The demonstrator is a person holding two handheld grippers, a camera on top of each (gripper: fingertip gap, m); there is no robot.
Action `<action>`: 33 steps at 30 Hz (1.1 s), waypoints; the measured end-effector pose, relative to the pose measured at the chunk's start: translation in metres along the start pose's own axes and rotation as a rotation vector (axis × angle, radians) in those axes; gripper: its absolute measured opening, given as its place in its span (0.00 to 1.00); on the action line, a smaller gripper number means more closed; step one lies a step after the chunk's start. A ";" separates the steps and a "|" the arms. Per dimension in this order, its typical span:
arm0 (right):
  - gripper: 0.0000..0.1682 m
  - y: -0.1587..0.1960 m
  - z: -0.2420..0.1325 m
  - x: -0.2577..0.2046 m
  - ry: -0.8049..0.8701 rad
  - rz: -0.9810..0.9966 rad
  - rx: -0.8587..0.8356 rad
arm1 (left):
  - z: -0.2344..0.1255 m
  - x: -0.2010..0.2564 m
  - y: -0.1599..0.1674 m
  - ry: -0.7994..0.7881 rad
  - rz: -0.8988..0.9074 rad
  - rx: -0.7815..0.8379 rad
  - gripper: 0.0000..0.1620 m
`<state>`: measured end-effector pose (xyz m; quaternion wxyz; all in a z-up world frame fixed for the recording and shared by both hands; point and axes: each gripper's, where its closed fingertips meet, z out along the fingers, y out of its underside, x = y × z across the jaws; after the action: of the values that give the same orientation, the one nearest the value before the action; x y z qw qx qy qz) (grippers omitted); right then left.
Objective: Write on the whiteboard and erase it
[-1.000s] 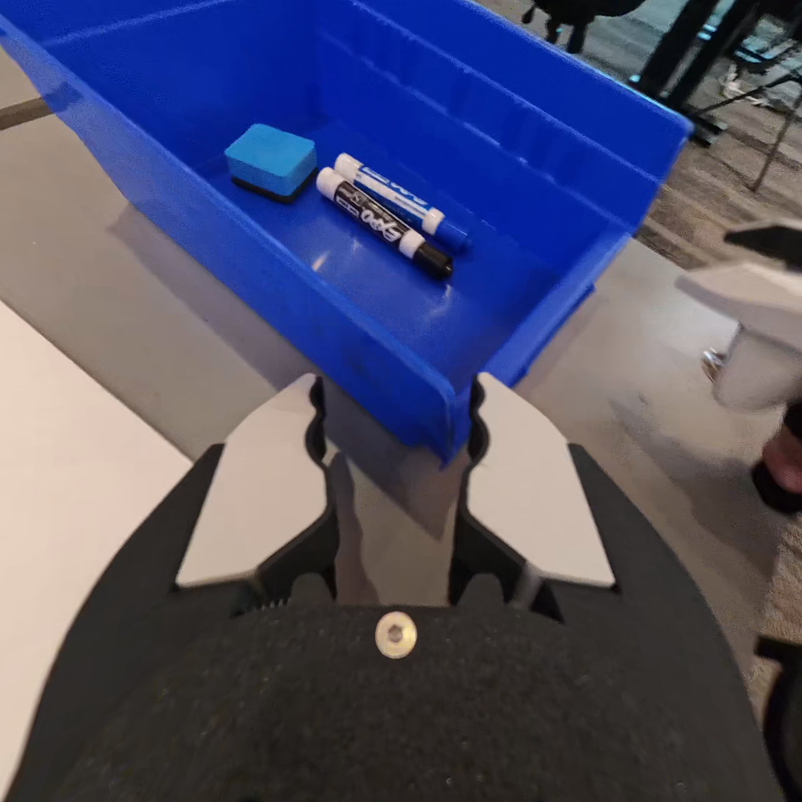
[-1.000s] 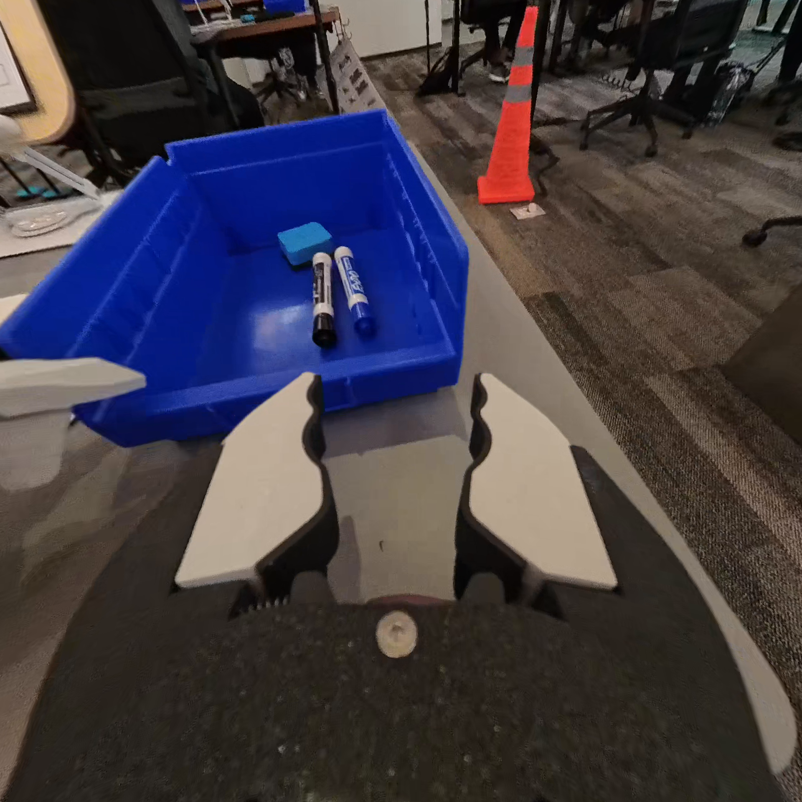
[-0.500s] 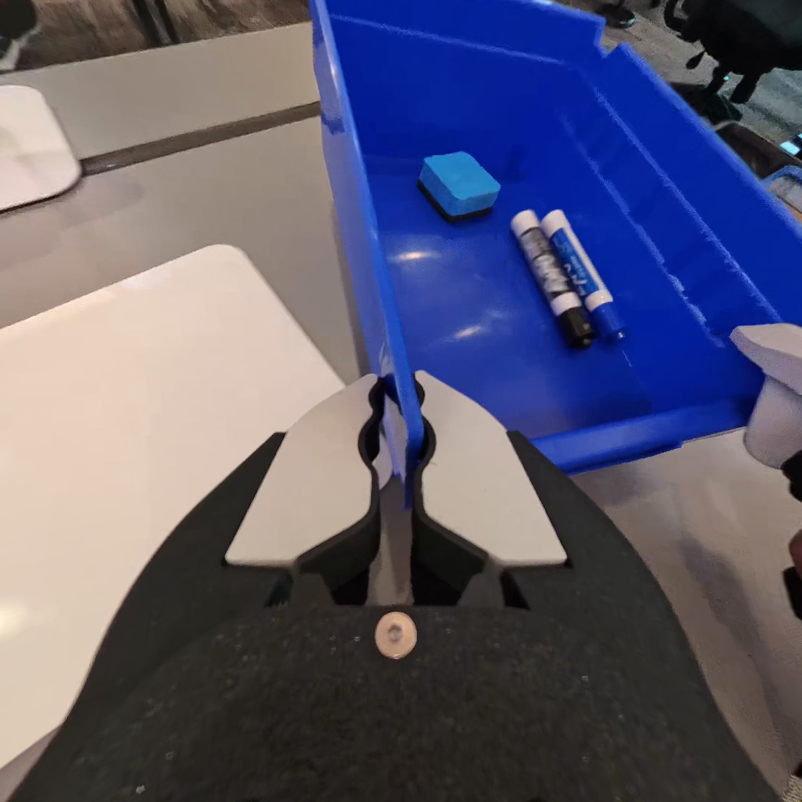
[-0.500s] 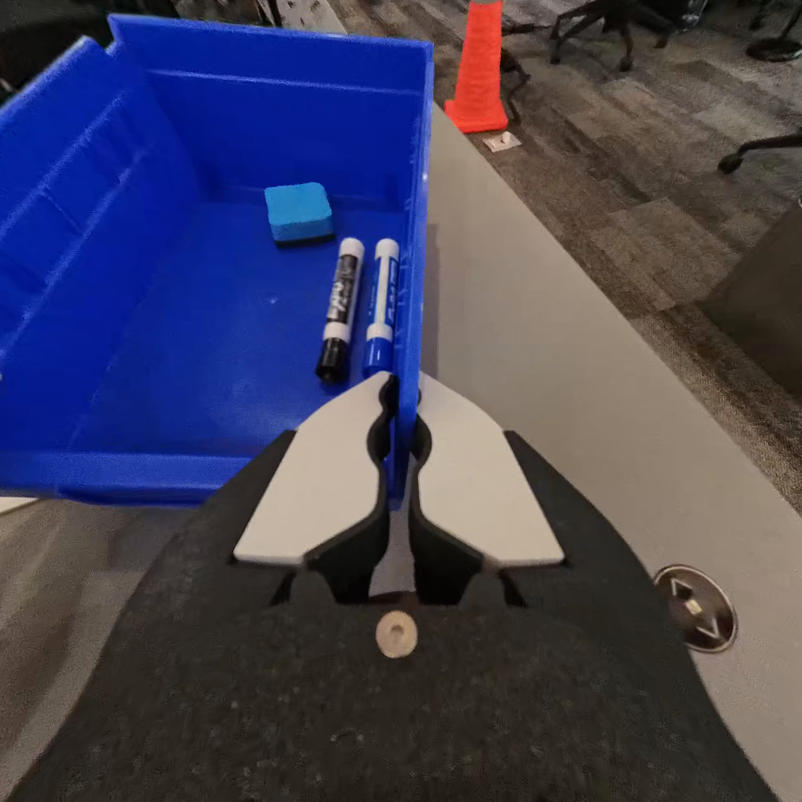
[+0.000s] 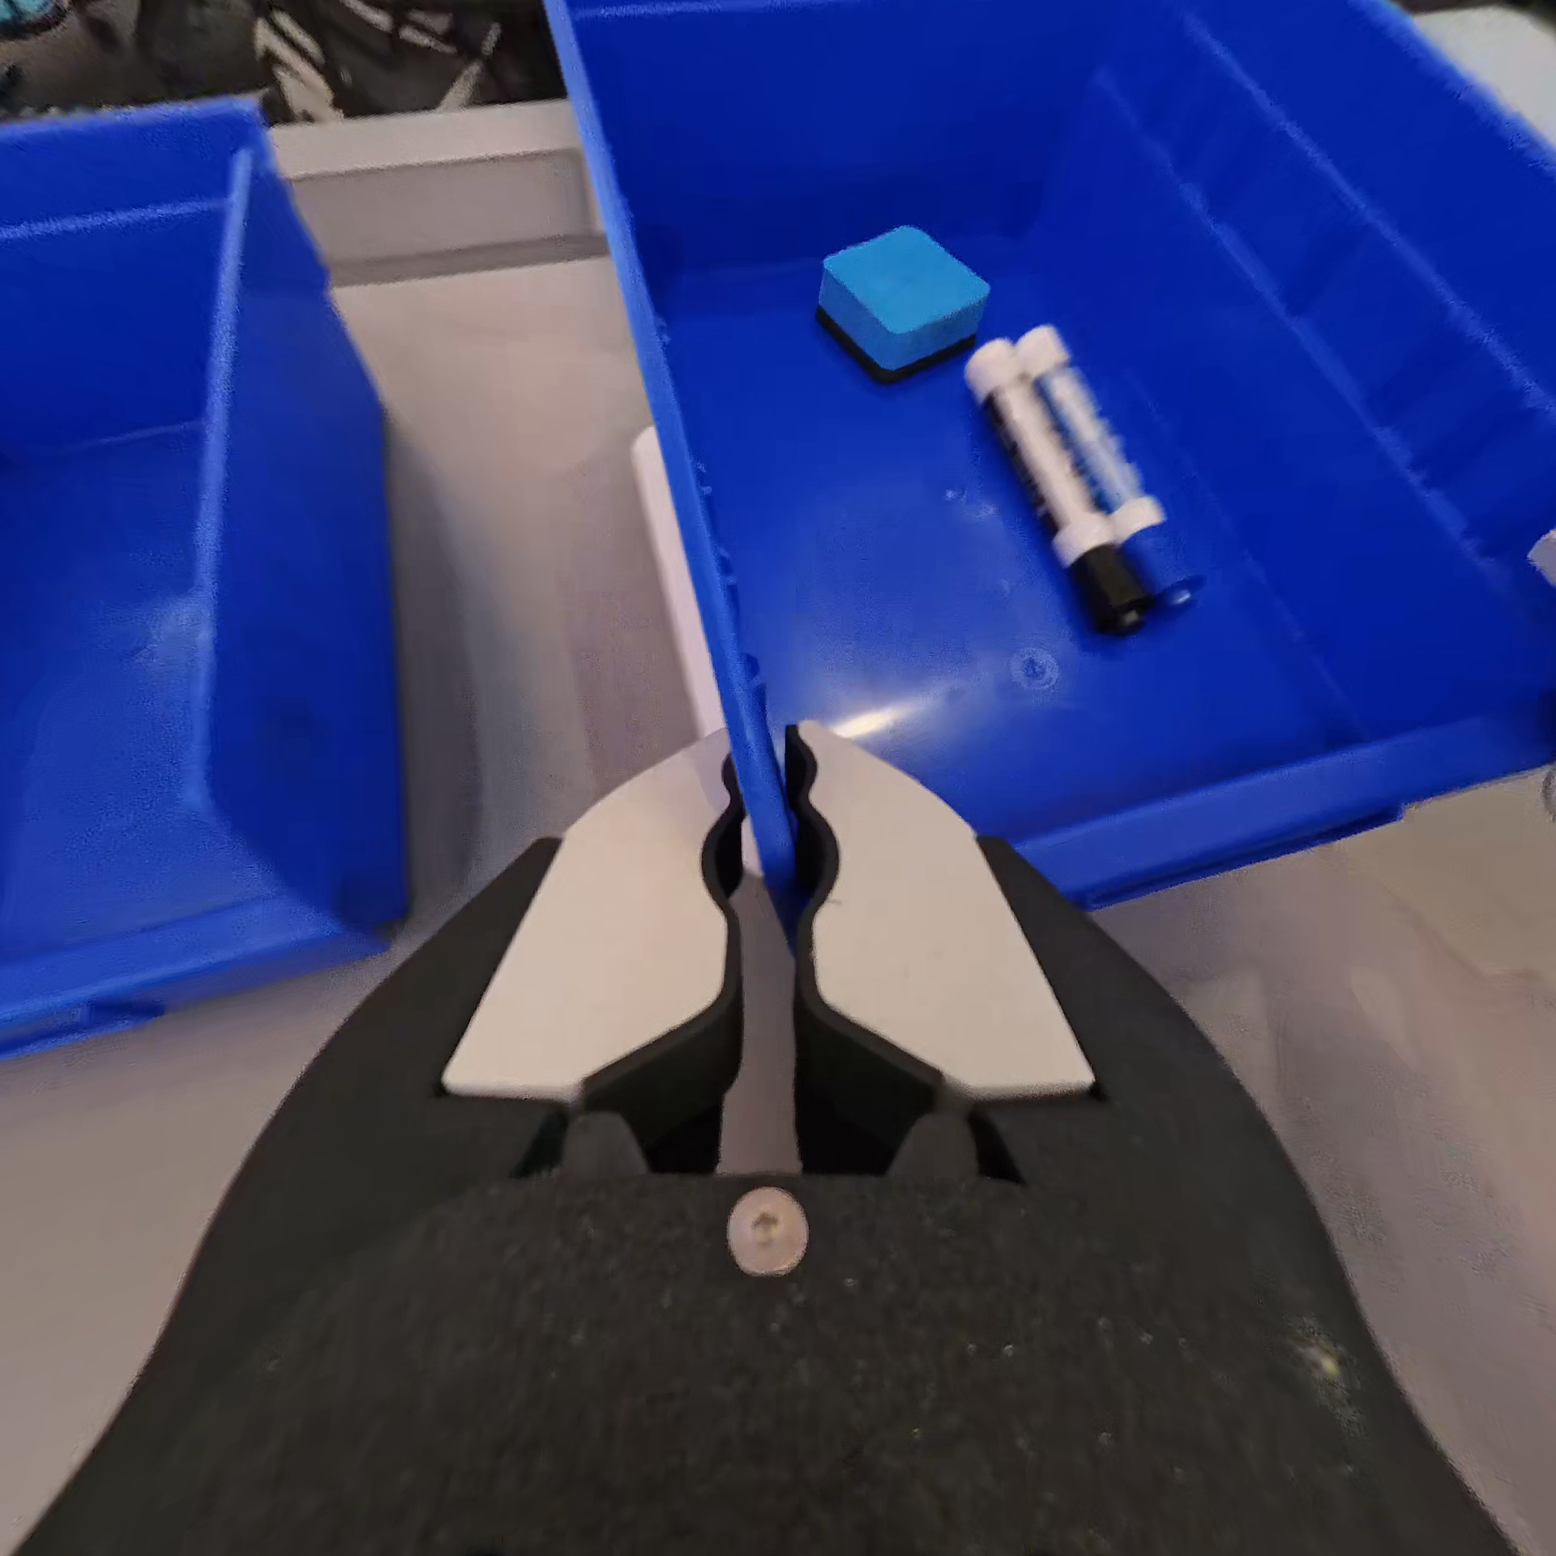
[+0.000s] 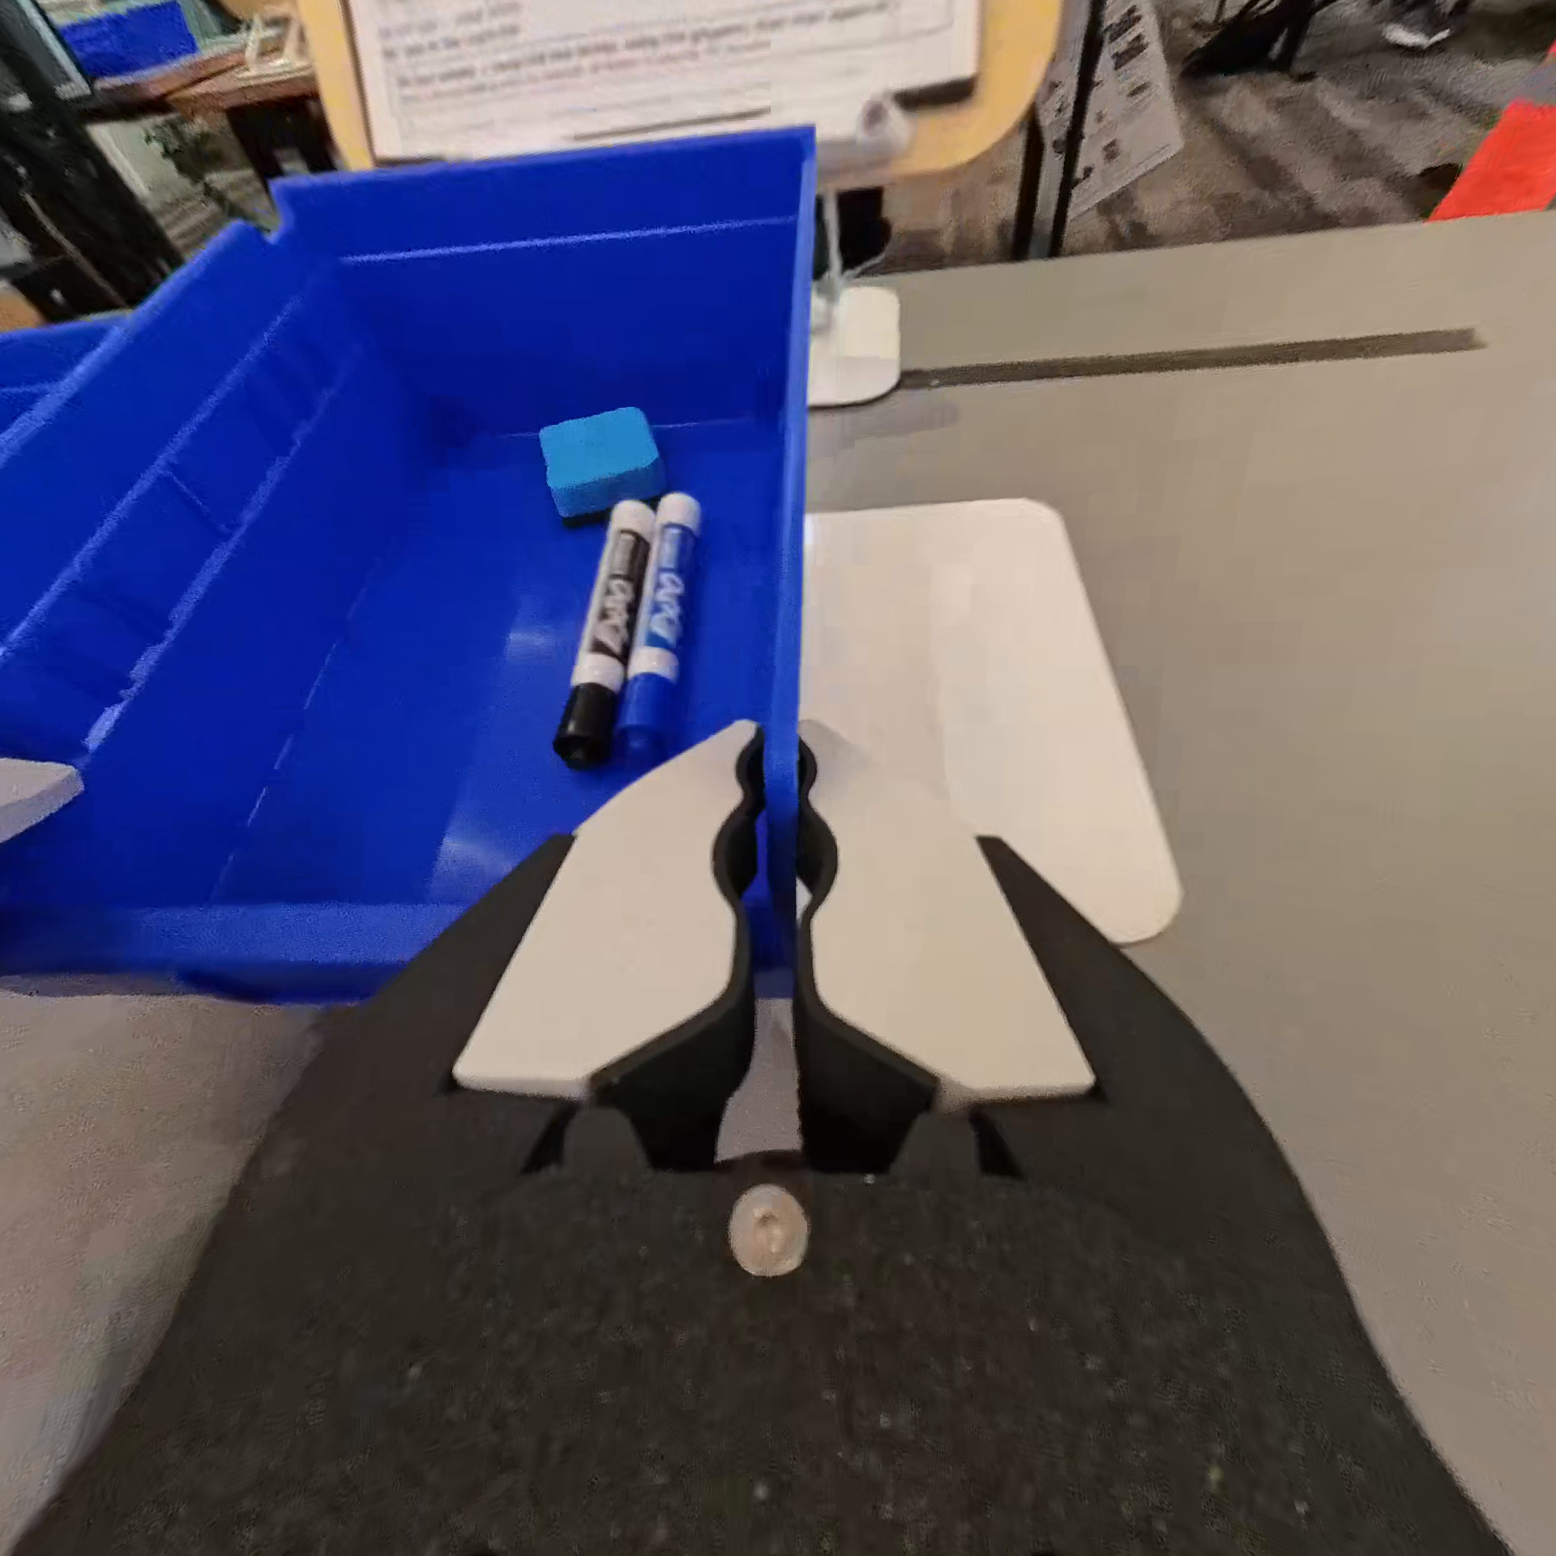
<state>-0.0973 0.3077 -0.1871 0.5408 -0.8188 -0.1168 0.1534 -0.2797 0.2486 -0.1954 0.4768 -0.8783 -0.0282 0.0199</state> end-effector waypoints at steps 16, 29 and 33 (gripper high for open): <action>0.29 0.008 -0.082 -0.067 -0.559 -0.320 0.149 | -0.084 -0.158 0.018 0.064 -0.260 0.154 0.44; 0.23 0.065 -0.070 -0.234 -0.789 -0.165 -0.113 | -0.021 -0.307 0.057 -0.171 -0.188 -0.069 0.01; 0.28 0.064 -0.035 -0.281 -0.652 -0.257 -0.092 | -0.061 -0.299 0.082 -0.224 -0.227 -0.061 0.01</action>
<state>-0.3420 0.1526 -0.1980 0.4525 -0.7289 -0.3922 0.3319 -0.5718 0.1322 -0.2288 0.4429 -0.8759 -0.1809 0.0628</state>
